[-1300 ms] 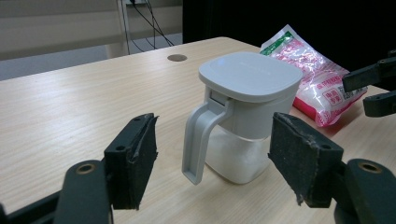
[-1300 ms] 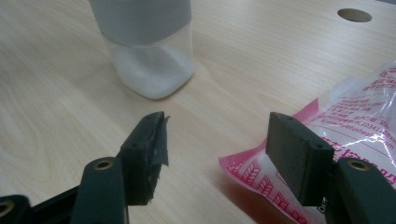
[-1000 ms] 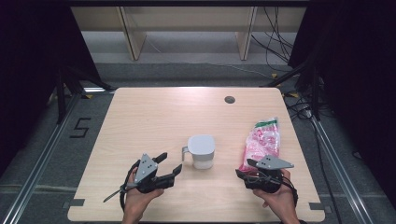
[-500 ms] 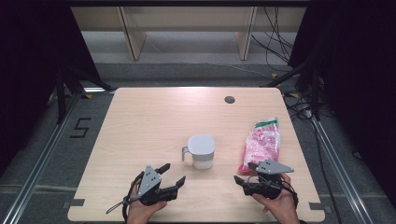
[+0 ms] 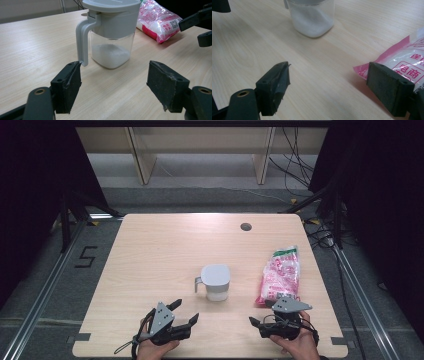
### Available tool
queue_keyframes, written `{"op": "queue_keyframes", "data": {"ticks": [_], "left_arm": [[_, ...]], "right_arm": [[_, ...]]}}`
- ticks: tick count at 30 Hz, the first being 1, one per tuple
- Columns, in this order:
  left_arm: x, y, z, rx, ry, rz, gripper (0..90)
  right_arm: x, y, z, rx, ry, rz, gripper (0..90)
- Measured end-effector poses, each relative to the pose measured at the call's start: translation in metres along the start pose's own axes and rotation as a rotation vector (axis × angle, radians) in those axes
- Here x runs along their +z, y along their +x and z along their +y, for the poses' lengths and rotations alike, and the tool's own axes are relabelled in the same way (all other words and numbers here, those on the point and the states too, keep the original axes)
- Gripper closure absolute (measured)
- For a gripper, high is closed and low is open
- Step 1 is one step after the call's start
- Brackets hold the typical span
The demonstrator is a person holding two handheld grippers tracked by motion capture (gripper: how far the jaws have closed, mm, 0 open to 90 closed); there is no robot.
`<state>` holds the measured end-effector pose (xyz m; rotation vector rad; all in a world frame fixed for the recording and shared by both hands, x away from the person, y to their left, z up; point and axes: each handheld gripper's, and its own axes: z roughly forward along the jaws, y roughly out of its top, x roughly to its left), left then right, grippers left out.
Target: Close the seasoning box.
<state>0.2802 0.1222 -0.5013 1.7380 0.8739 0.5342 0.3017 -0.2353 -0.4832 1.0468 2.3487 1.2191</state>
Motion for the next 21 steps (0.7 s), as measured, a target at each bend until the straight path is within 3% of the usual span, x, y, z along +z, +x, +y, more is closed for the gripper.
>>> {"op": "queue_keyframes", "data": {"ticks": [1,3,6,12,13,16,21], "left_arm": [[0.0005,-0.0007,-0.0005,0.0,0.004,-0.003,26.5],[0.0019,-0.0024,-0.0012,-0.005,0.006,-0.007,26.4],[0.0035,-0.0038,-0.0018,-0.009,0.013,-0.014,26.4],[0.0032,-0.0017,-0.0022,-0.008,0.019,-0.016,26.5],[0.0031,-0.0015,-0.0023,-0.012,0.017,-0.017,26.4],[0.0031,-0.0003,-0.0029,-0.013,0.01,-0.013,26.5],[0.0042,0.0006,-0.0036,-0.01,0.019,-0.019,26.8]], "right_arm": [[-0.0005,0.0023,-0.0007,0.016,0.003,0.008,19.4],[0.0006,0.0,-0.0011,-0.026,-0.003,0.015,19.4],[-0.0006,0.0028,-0.0027,0.001,0.003,0.009,19.0],[-0.0007,0.0028,-0.0033,-0.002,0.021,0.022,19.1],[0.0002,0.0008,-0.0034,-0.027,0.004,0.007,19.1],[0.0016,0.0008,-0.0039,-0.018,0.032,0.029,19.3],[0.0017,0.0016,-0.0042,-0.028,0.035,0.019,19.8]]}}
